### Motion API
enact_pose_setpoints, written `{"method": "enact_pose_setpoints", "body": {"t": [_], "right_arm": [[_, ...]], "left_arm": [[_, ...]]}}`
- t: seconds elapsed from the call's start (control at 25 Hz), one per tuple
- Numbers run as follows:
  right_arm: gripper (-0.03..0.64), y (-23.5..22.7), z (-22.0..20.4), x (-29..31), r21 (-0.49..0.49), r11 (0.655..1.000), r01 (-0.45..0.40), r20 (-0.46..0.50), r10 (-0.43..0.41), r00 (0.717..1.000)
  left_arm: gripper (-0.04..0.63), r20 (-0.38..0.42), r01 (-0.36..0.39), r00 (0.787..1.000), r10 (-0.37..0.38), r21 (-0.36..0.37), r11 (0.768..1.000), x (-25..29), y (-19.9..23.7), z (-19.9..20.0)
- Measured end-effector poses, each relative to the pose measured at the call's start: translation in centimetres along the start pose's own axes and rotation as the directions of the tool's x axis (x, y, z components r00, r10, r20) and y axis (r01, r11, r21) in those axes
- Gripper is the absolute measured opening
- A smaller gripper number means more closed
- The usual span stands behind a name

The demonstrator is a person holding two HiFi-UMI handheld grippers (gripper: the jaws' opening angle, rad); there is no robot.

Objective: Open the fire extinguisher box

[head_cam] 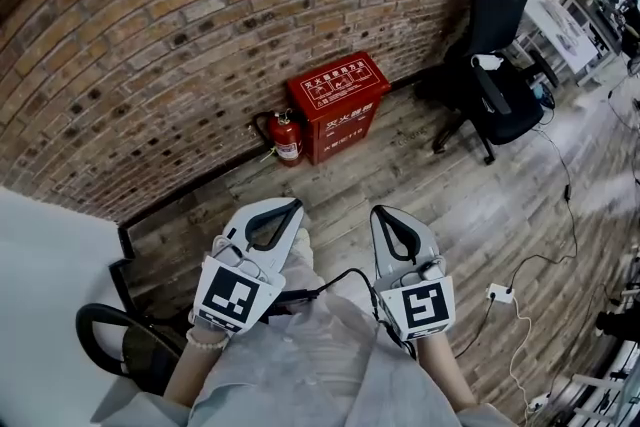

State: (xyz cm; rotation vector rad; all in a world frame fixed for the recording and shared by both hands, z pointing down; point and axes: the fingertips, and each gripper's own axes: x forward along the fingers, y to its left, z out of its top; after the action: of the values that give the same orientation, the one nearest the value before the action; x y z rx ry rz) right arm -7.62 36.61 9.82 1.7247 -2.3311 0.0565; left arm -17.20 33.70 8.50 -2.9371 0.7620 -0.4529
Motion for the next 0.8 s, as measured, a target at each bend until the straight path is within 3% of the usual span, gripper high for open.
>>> {"method": "enact_pose_setpoints", "body": {"t": [0.8], "right_arm": [[0.006, -5.7, 0.0, 6.7, -0.014, 0.998, 0.059, -0.023, -0.060, 0.998]], "left_arm": [[0.000, 0.027, 0.068, 0.997, -0.069, 0.021, 0.997, 8.0, 5.7, 0.5]]}}
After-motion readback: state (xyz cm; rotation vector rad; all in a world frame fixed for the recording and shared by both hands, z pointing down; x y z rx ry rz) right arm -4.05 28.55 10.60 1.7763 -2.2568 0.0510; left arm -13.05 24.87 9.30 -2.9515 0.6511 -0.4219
